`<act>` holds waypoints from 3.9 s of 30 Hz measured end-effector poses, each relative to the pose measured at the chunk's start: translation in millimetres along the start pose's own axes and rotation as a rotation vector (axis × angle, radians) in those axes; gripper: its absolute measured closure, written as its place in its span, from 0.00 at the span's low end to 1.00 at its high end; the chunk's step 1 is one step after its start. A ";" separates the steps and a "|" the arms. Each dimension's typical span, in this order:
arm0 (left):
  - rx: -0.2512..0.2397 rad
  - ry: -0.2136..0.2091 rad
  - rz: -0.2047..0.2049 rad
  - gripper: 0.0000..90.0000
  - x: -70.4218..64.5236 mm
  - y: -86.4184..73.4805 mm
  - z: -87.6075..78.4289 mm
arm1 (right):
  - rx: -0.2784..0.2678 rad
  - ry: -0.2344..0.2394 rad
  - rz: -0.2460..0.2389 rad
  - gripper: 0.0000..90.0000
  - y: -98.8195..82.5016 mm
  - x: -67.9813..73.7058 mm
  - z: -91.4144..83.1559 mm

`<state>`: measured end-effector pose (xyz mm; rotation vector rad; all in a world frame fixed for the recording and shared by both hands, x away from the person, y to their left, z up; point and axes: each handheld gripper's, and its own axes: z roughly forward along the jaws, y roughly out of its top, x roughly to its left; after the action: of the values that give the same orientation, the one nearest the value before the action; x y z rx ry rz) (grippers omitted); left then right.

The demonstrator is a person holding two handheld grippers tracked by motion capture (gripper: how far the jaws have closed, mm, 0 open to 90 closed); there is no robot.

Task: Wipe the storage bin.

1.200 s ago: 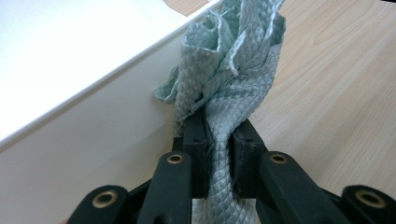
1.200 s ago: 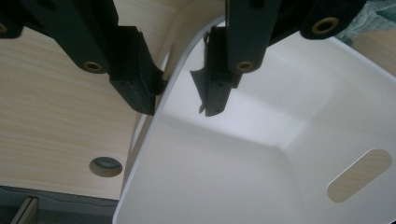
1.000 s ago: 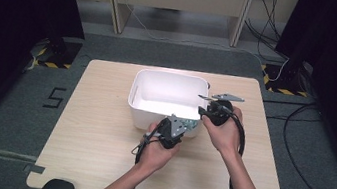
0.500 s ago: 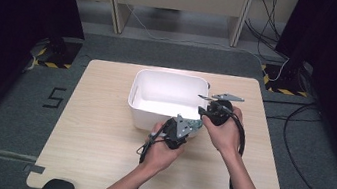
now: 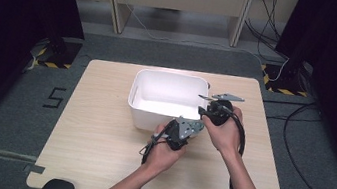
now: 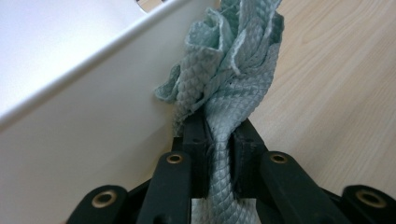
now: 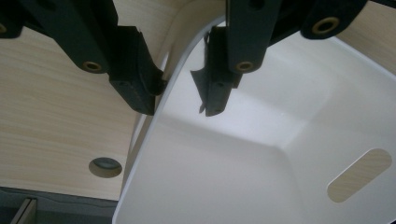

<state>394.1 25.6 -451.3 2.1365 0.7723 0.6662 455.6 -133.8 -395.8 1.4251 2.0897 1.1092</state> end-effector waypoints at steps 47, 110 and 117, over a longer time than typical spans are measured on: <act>0.092 -0.003 0.012 0.87 -4.8 -32.0 31.7 | -0.002 0.012 0.010 0.72 2.5 5.2 -3.4; 0.059 0.202 -0.261 0.87 151.2 -120.6 -119.7 | 0.065 0.013 -0.065 1.00 8.4 -15.5 -49.5; 0.051 0.185 -0.236 0.87 140.8 -118.5 -120.4 | 0.137 0.063 -0.061 1.00 -27.7 -4.7 -51.0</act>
<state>373.7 244.5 -445.7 2.0059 1.1330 0.7298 406.1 -163.0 -386.4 1.3935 2.2769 1.0166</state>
